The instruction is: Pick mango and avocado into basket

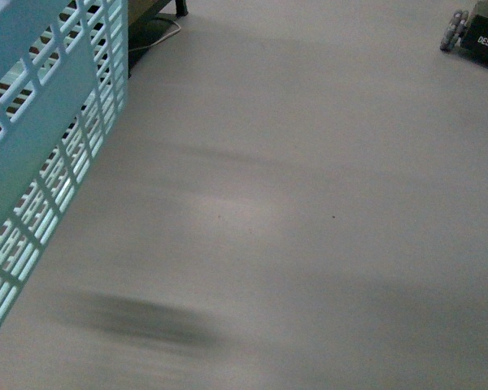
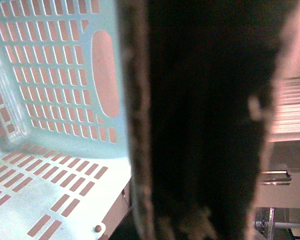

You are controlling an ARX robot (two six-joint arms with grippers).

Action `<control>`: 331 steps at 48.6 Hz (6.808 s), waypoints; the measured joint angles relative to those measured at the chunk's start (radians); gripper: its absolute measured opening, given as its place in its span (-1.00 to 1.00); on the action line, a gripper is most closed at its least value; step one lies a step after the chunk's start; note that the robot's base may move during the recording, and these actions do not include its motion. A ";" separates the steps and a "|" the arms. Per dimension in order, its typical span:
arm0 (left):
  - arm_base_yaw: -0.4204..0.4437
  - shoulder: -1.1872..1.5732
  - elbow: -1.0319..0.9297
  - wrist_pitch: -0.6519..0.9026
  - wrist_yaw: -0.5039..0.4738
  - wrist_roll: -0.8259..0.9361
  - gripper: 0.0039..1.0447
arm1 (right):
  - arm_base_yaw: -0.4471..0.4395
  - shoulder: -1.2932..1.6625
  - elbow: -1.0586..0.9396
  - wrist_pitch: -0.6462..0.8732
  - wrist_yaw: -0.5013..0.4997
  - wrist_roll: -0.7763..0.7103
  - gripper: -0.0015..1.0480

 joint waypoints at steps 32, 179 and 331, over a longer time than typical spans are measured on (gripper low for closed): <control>0.000 0.000 -0.005 -0.002 0.005 0.009 -0.84 | 0.000 -0.001 0.000 0.000 0.000 0.000 0.85; 0.000 -0.003 -0.009 -0.005 0.009 0.011 -0.85 | 0.001 -0.003 0.000 -0.002 0.000 0.000 0.85; 0.000 -0.001 -0.011 -0.005 0.007 0.011 -0.86 | 0.001 -0.004 0.000 -0.002 0.000 0.001 0.85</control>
